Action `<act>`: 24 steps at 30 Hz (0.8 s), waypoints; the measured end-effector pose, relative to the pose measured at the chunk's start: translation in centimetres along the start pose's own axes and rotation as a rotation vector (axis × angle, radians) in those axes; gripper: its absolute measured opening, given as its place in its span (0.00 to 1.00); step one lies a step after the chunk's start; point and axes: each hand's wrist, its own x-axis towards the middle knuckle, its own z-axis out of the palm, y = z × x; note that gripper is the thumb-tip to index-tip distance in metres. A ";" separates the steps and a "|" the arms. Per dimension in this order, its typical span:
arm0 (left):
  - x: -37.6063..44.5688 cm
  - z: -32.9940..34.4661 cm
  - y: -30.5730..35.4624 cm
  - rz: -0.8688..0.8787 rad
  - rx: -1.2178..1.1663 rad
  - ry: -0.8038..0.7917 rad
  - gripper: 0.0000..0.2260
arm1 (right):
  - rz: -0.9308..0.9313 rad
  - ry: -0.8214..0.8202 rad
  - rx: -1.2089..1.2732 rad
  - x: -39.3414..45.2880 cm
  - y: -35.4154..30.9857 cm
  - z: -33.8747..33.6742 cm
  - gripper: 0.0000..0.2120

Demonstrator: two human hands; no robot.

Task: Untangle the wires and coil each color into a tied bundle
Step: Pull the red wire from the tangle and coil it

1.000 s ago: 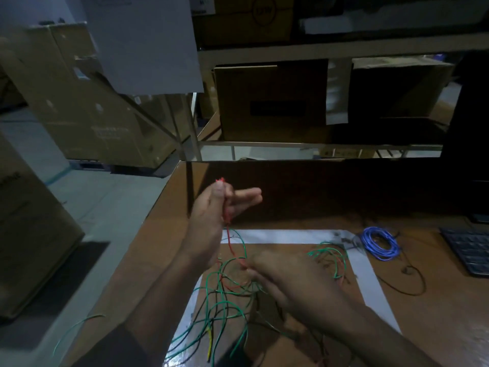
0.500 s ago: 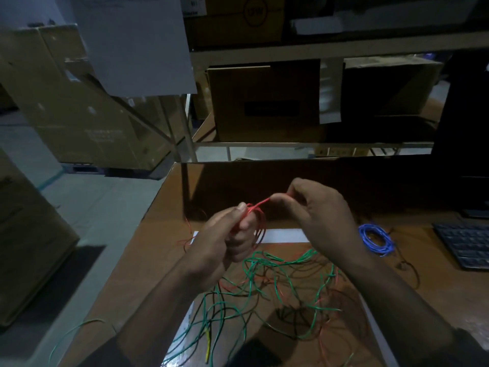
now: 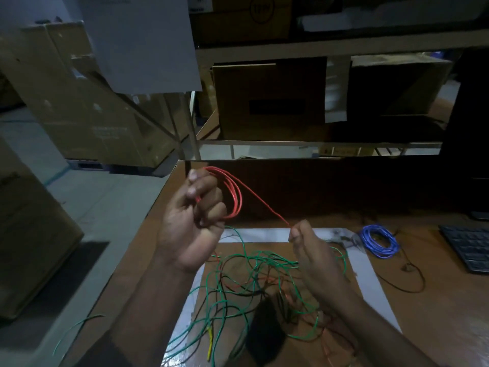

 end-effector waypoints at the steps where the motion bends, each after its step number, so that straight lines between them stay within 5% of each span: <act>1: 0.0 0.2 0.4 0.029 0.003 0.006 0.12 | 0.014 -0.017 -0.005 -0.4 0.4 0.5 0.17; 5: 0.5 0.8 0.8 0.168 0.128 0.139 0.15 | 0.018 -0.261 -0.177 -1.8 1.2 2.0 0.12; 12: 1.4 -1.1 -1.0 0.349 0.700 0.320 0.18 | -0.350 -0.507 -0.367 -2.0 -4.3 0.0 0.12; 18: 0.6 -2.8 -3.3 0.235 1.145 0.315 0.16 | -0.540 -0.368 -0.310 -0.3 -7.0 -1.9 0.14; 24: -0.7 -2.1 -4.9 -0.045 1.413 0.294 0.21 | -0.394 0.024 -0.125 2.9 -6.2 -3.2 0.12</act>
